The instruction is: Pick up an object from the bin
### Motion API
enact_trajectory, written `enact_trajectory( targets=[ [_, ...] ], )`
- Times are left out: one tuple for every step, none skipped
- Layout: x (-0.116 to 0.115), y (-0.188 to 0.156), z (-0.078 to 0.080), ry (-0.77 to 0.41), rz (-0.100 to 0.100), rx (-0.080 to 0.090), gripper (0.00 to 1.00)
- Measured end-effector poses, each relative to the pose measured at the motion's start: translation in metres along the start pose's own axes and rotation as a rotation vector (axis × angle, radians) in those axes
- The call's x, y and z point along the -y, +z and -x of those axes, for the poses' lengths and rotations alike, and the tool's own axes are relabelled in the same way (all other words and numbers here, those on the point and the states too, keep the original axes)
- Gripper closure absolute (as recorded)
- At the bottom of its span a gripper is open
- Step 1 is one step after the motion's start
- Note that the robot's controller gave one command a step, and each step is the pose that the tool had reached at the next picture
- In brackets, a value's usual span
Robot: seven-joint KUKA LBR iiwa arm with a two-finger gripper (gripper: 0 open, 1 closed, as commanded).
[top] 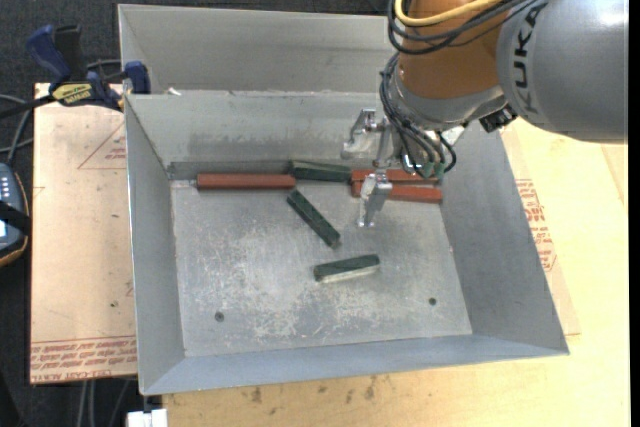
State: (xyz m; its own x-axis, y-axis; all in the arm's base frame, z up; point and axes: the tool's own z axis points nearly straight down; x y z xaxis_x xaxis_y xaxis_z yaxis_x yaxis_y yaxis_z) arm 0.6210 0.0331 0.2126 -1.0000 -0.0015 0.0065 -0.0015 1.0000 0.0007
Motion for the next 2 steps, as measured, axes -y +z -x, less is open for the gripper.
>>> enact_trajectory(
  targets=[
    [0.0,-0.005,0.001,0.001,0.0,0.008,0.0],
    [0.017,0.036,0.0,0.017,0.002,0.017,0.0]
  ],
)
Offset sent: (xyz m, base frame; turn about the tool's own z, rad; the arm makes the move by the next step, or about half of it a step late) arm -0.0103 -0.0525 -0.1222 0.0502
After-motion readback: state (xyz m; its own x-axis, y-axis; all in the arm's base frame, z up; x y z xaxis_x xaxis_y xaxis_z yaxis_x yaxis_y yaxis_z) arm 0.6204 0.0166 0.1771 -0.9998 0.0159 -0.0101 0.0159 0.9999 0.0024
